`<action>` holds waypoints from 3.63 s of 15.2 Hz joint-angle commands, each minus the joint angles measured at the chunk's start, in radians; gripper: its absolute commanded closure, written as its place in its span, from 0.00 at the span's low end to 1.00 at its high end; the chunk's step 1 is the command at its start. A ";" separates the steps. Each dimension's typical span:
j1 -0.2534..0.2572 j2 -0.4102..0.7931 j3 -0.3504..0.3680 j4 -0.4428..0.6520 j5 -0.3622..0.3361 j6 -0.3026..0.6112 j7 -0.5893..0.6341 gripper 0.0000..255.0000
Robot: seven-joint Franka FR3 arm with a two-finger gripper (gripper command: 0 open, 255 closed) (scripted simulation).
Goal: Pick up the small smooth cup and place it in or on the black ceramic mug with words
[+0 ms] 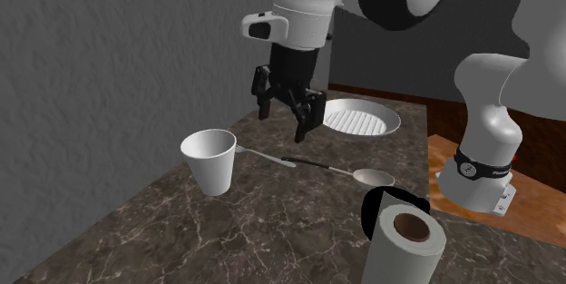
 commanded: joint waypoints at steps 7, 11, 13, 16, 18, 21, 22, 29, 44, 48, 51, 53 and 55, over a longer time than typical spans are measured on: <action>-0.033 0.287 -0.027 0.230 0.048 0.105 -0.110 0.00; -0.045 0.350 -0.026 0.260 0.060 0.144 -0.127 0.00; -0.048 0.368 -0.025 0.257 0.064 0.164 -0.129 0.00; -0.052 0.393 -0.024 0.255 0.069 0.191 -0.132 0.00; -0.052 0.393 -0.024 0.255 0.069 0.191 -0.132 0.00; -0.052 0.393 -0.024 0.255 0.069 0.191 -0.132 0.00; -0.052 0.393 -0.024 0.255 0.069 0.191 -0.132 0.00; -0.052 0.393 -0.024 0.255 0.069 0.191 -0.132 1.00; -0.048 0.332 -0.027 0.313 0.063 0.073 -0.139 1.00; -0.046 0.313 -0.028 0.343 0.061 0.025 -0.142 1.00; -0.045 0.300 -0.028 0.368 0.061 -0.012 -0.144 1.00; -0.045 0.293 -0.028 0.385 0.060 -0.037 -0.146 1.00; -0.045 0.286 -0.028 0.404 0.060 -0.062 -0.148 1.00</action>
